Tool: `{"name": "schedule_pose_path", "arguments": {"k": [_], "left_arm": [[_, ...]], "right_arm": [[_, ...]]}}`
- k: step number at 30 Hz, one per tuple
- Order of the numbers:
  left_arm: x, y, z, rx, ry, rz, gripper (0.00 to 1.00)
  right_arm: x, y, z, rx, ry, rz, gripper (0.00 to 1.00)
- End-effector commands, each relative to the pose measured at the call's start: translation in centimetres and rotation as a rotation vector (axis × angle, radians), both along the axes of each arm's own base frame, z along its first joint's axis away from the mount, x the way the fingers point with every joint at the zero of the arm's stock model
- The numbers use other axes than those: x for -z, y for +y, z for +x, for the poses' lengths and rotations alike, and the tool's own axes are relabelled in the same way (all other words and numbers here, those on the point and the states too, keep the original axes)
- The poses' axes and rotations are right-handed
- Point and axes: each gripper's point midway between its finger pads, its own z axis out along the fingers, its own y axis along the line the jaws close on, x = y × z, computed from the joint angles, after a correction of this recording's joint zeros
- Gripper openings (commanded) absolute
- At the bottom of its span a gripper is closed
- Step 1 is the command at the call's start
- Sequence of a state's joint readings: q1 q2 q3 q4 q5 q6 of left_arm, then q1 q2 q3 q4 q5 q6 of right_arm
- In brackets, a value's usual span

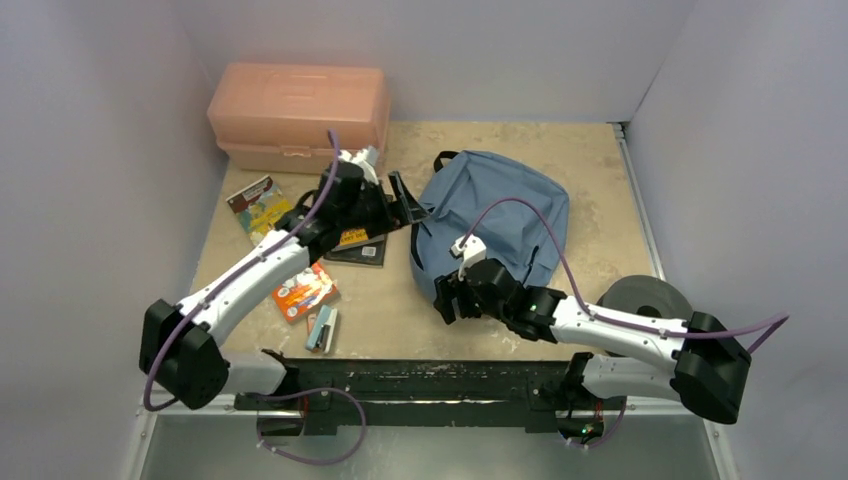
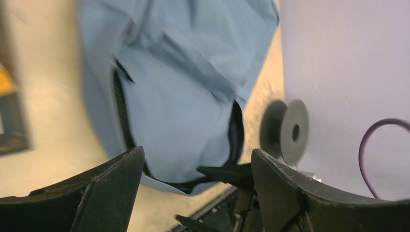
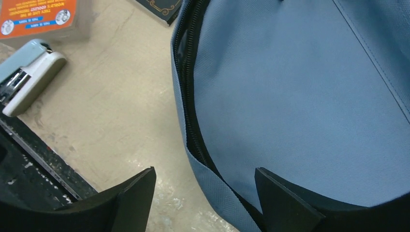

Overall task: Pack the student bag
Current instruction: Unzip the student bag at the center of the board.

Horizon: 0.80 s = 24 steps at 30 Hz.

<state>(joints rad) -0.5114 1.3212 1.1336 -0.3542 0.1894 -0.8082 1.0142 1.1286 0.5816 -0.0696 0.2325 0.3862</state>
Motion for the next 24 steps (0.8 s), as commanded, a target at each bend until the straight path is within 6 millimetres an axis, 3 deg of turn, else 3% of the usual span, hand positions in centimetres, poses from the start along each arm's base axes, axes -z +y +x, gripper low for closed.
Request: {"name": "schedule_pose_path", "arguments": {"k": [1, 4, 8, 10, 13, 17, 24], "left_arm": [[1.9, -6.8, -3.3, 0.090, 0.170, -0.208, 0.80], [3.9, -6.7, -3.6, -0.003, 0.152, -0.056, 0.75], [5.7, -5.1, -2.0, -0.102, 0.066, 0.173, 0.54], [6.6, -4.1, -1.9, -0.120, 0.062, 0.274, 0.48], [6.8, -3.8, -1.7, -0.137, 0.047, 0.327, 0.49], [7.2, -3.7, -1.7, -0.146, 0.062, 0.379, 0.62], [9.1, -4.3, -1.3, -0.148, 0.115, 0.425, 0.55]], "right_arm": [[-3.0, 1.0, 0.5, 0.057, 0.029, 0.077, 0.81], [-4.5, -0.4, 2.0, 0.158, -0.007, 0.039, 0.81], [-6.5, -1.2, 2.5, 0.187, -0.049, 0.090, 0.81], [-6.7, -1.5, 2.3, 0.186, -0.051, 0.106, 0.81], [-5.8, -2.1, 2.1, 0.199, -0.041, 0.097, 0.81], [-4.8, -2.2, 1.9, 0.200, -0.022, 0.089, 0.81], [-5.1, -2.4, 2.2, 0.205, -0.040, 0.088, 0.81]]}}
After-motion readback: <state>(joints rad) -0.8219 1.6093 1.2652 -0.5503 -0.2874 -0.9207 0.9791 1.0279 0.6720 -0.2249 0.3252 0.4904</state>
